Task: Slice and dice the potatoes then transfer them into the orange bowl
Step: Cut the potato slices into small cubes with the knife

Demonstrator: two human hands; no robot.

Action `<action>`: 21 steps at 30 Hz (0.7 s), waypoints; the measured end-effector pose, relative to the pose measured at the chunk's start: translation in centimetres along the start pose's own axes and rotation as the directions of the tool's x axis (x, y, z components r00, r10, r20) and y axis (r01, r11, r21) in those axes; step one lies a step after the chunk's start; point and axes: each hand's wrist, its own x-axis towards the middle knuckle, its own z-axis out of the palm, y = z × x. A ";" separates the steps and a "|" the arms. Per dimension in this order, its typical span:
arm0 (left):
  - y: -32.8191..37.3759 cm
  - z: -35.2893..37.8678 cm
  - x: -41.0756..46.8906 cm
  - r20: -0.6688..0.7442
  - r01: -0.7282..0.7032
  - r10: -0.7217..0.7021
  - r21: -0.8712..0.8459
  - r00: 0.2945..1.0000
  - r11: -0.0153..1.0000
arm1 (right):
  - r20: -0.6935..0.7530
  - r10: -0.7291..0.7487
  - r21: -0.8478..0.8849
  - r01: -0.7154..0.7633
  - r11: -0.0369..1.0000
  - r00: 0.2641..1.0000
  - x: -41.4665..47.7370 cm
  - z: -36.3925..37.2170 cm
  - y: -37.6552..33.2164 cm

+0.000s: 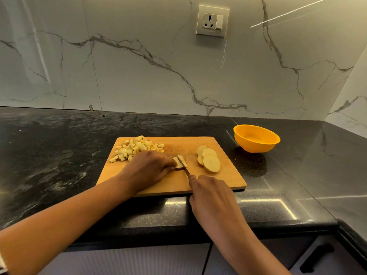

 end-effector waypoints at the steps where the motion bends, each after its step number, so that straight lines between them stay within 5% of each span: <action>1: 0.0 0.0 0.0 0.002 0.002 -0.002 -0.006 1.000 1.000 | -0.008 0.002 0.005 -0.002 1.000 1.000 -0.2 0.0 0.2; 21: 0.2 -0.6 -0.3 0.030 0.122 -0.121 -0.011 0.992 0.993 | -0.061 0.000 0.087 0.005 0.996 0.998 2.1 -0.3 0.5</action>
